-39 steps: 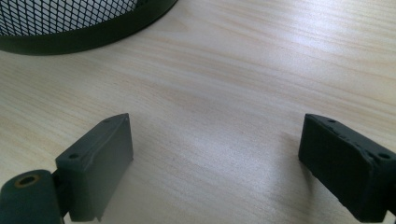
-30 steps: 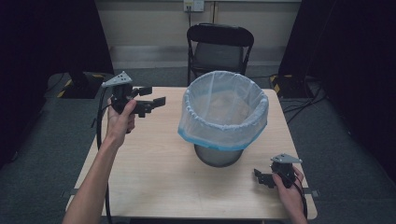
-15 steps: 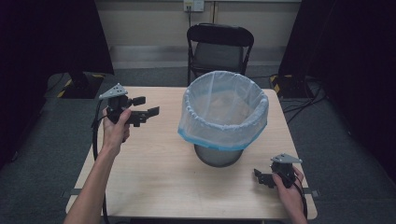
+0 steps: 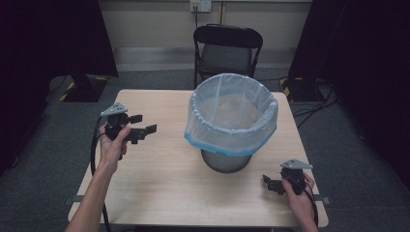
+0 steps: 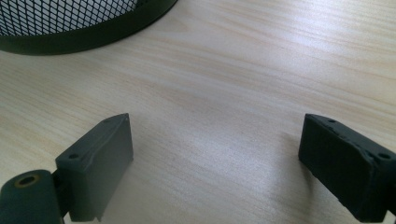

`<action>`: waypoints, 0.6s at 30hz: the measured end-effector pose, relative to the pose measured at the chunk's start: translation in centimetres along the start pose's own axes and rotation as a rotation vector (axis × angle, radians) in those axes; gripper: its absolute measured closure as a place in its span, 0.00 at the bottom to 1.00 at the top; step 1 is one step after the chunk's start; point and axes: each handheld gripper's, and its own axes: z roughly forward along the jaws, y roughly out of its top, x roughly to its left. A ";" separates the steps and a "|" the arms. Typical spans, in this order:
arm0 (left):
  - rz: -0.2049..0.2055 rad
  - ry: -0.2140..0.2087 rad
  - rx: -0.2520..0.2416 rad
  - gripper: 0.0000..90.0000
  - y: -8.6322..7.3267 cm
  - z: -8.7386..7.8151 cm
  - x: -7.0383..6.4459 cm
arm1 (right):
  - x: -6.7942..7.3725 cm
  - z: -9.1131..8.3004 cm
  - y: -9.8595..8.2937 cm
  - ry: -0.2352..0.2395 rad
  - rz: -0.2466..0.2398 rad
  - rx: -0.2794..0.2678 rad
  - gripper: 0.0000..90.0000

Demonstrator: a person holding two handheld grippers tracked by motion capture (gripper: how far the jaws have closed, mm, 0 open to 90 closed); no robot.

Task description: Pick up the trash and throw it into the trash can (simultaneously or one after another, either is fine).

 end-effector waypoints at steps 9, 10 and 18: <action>-0.023 0.025 0.045 0.19 -2.8 -0.2 0.5 | 0.0 0.0 0.0 0.000 0.000 0.000 0.10; -0.011 0.034 0.057 0.19 -3.0 -0.2 0.5 | 0.0 0.0 0.0 0.000 0.000 0.000 0.10; 0.014 0.087 0.111 0.18 -5.7 -0.4 0.7 | 0.0 0.0 0.0 0.000 0.000 0.000 0.10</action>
